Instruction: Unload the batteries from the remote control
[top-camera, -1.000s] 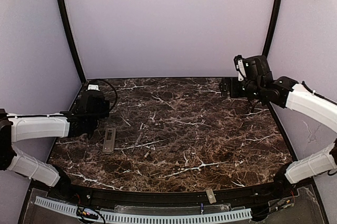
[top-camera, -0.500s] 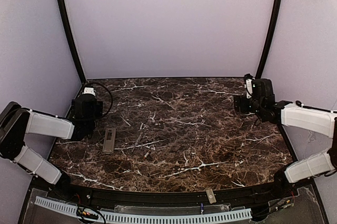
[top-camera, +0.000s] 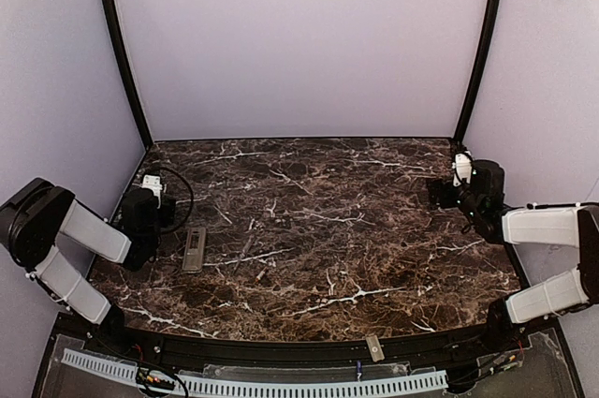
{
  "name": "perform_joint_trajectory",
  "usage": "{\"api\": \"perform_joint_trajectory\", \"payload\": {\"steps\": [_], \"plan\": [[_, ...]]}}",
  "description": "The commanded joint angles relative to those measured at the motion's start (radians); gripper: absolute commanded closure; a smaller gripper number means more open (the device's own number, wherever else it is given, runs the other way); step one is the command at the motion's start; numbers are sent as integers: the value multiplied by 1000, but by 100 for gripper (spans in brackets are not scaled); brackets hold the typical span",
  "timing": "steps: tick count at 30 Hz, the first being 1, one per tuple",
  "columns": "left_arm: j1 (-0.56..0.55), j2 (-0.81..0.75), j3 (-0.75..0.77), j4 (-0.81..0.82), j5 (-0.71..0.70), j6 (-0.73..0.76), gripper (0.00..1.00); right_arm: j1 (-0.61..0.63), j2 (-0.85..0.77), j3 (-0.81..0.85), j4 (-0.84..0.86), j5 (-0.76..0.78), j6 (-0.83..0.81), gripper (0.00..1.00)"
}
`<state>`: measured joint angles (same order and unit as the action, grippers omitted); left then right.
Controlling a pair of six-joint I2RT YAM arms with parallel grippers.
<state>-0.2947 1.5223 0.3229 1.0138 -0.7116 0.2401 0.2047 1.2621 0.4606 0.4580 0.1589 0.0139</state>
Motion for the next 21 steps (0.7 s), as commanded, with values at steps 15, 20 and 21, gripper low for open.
{"api": "perform_joint_trajectory", "payload": {"steps": [15, 20, 21], "plan": [[215, 52, -49, 166, 437, -132, 5, -107, 124, -121, 415, -245, -89, 1], [221, 55, -48, 164, 448, -135, 3, -135, 132, -138, 464, -261, -169, 1], [221, 56, -49, 174, 448, -134, 2, -148, 132, -150, 495, -266, -171, 1]]}}
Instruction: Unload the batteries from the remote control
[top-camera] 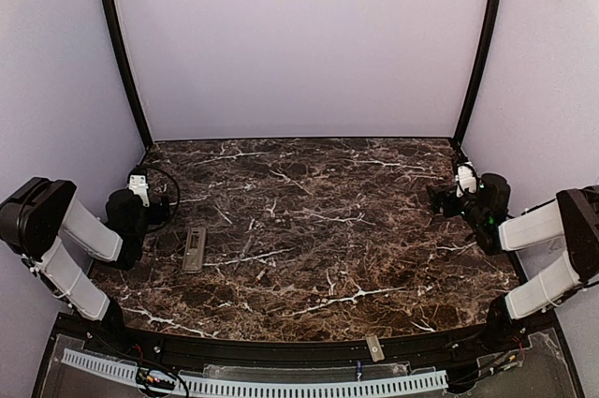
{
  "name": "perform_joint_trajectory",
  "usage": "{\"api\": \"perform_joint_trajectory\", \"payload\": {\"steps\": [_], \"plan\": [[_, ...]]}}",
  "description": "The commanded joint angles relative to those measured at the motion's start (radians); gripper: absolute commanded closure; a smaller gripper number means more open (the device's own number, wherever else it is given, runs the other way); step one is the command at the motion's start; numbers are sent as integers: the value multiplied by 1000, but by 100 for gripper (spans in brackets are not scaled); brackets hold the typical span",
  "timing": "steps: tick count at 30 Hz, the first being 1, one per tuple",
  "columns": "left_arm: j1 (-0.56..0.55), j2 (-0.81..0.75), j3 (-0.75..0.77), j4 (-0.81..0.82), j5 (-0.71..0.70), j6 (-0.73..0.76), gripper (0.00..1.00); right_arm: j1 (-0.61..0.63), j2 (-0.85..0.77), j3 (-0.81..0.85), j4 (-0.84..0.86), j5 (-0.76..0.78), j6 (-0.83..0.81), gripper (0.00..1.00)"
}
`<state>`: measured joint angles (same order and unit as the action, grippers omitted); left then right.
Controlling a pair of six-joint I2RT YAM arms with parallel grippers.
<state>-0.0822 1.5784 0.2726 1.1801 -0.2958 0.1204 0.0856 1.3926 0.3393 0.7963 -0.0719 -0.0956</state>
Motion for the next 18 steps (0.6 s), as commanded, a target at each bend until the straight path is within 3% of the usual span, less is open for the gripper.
{"api": "perform_joint_trajectory", "payload": {"steps": [1, 7, 10, 12, 18], "plan": [[8, 2, 1, 11, 33, -11, 2, -44, 5, -31, 174, -55, -58, 1], [8, 2, 0, 11, 27, -13, 2, -132, 82, -38, 268, -174, -25, 1], [7, 2, -1, 13, 25, -13, 2, -164, 161, -97, 466, -182, 15, 1], [8, 2, -1, 14, 25, -12, 1, -167, 139, -91, 398, -184, 9, 1], [9, 2, -2, 15, 25, -10, 2, -167, 157, -69, 401, -70, 59, 1]]}}
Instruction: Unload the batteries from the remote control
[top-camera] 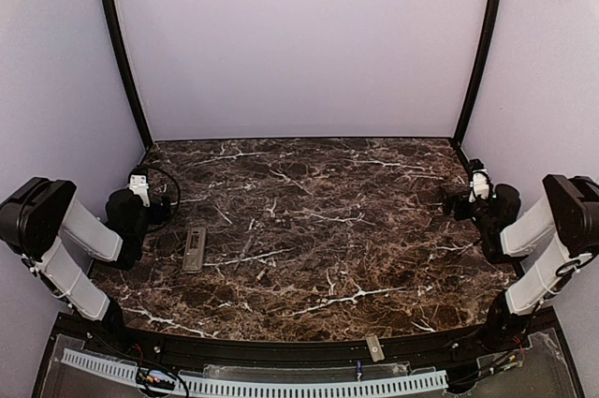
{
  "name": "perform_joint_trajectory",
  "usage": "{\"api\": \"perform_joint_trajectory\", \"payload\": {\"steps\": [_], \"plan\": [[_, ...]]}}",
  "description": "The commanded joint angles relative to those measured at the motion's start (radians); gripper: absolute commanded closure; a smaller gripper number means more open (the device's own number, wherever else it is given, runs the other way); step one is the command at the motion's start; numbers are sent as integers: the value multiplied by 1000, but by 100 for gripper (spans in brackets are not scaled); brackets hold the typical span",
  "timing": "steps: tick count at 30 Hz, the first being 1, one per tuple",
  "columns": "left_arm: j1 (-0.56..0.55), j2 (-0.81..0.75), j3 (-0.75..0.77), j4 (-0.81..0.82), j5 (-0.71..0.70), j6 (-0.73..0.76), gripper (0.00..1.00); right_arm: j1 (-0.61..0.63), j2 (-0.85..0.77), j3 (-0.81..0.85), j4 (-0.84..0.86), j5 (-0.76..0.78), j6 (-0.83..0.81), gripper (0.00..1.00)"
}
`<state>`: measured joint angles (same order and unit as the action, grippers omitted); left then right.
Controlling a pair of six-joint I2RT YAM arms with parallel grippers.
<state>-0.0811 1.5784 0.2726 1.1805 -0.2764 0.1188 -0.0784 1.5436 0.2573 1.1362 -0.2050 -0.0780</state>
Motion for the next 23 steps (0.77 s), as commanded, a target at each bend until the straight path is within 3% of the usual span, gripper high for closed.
{"api": "perform_joint_trajectory", "payload": {"steps": [1, 23], "plan": [[7, 2, -2, 15, 6, -9, 2, -3, 4, 14, 51, 64, 40, 1], [7, 2, -2, 14, 7, -11, 1, 20, 0, -3, 81, 85, 19, 2]]}}
